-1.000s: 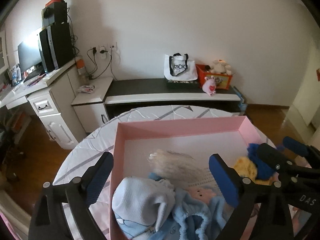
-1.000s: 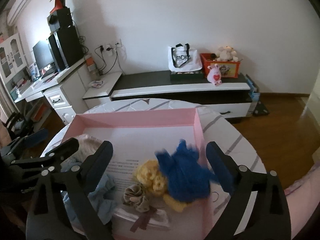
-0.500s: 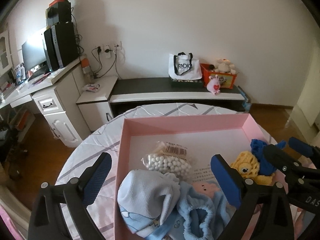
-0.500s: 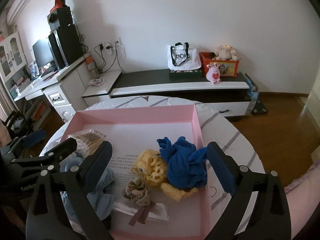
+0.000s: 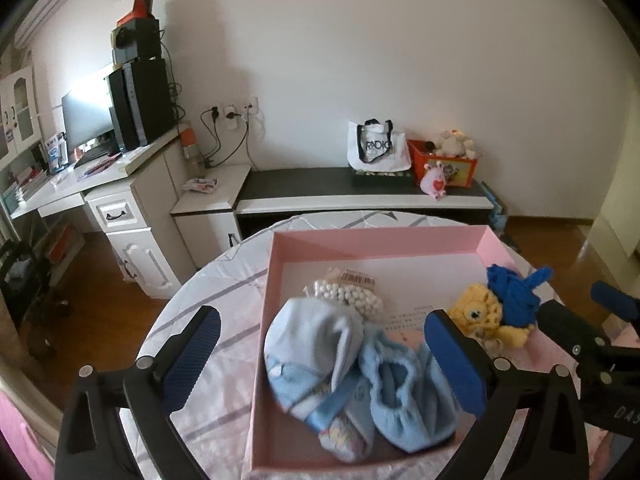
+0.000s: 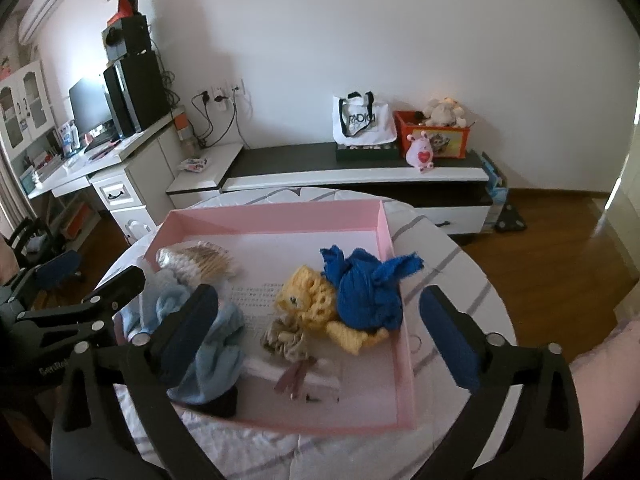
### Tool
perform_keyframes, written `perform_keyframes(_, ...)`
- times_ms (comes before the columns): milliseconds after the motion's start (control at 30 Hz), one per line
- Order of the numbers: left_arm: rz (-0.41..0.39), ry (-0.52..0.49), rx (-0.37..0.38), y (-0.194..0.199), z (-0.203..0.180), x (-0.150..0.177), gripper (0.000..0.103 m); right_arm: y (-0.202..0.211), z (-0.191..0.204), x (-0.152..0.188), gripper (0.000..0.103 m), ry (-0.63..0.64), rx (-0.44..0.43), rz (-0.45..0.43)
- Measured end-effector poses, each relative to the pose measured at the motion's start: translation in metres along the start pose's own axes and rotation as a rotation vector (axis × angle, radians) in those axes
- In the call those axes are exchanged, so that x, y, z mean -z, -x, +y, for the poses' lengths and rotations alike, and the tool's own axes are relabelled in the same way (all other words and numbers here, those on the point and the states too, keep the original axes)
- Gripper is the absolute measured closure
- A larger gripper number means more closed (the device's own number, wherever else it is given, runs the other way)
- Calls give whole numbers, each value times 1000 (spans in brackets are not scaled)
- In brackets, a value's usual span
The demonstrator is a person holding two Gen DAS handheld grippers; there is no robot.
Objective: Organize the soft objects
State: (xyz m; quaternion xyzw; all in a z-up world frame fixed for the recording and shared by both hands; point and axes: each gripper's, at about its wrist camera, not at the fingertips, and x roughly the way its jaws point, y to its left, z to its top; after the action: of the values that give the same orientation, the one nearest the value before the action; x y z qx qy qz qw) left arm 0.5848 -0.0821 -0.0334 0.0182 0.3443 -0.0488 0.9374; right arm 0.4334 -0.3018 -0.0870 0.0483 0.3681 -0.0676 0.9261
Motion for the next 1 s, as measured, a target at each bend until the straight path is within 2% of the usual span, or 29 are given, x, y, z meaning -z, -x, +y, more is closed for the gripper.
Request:
perform_keyframes(700,-119,-25,14,188,-12,77,0,154,16,55,0,46,23,-141)
perform_keyframes(1000,-201,-4,24,267,-13,106,0,222,29,75,0,77,38,-239)
